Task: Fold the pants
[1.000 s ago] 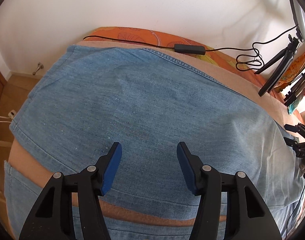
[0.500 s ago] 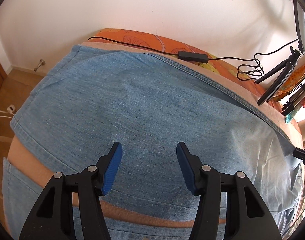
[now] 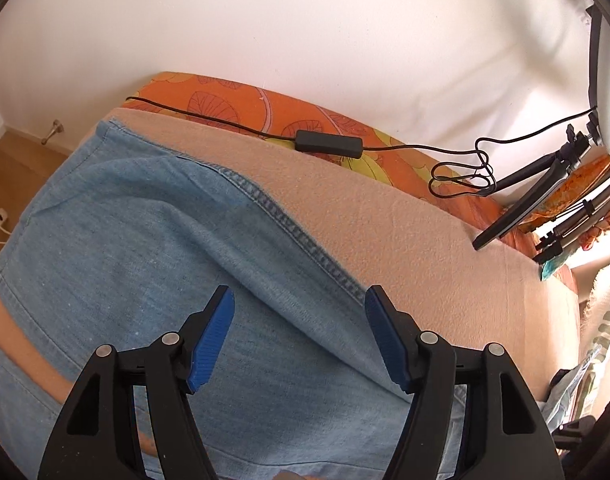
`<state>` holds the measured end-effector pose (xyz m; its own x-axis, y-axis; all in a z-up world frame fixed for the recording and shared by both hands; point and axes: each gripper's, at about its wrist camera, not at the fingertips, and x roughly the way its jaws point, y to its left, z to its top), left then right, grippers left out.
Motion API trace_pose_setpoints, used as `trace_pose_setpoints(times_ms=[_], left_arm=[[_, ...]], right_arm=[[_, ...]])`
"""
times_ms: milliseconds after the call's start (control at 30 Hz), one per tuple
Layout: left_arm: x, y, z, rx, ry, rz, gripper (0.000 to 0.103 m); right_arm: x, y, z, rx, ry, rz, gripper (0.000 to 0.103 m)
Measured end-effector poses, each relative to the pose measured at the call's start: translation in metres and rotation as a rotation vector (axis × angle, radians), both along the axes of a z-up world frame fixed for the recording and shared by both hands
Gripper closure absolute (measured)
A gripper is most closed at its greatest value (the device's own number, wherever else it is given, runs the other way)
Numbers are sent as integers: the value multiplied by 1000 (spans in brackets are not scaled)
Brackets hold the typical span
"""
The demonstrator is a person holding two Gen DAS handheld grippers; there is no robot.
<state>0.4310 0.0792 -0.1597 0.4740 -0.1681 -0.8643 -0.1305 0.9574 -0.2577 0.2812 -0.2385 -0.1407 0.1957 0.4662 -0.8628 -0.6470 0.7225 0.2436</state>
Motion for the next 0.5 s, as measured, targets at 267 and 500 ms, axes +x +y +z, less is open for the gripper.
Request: trace_pose_setpoints(times_ms=[267,500], left_arm=[[30,-15,-23,64,76,47,60],[14,4,-34,2,15,64,92]], right_arm=[[-16,7,-8,-30,-39,63,99],[-17,6,-7,-38,-68,61,99]])
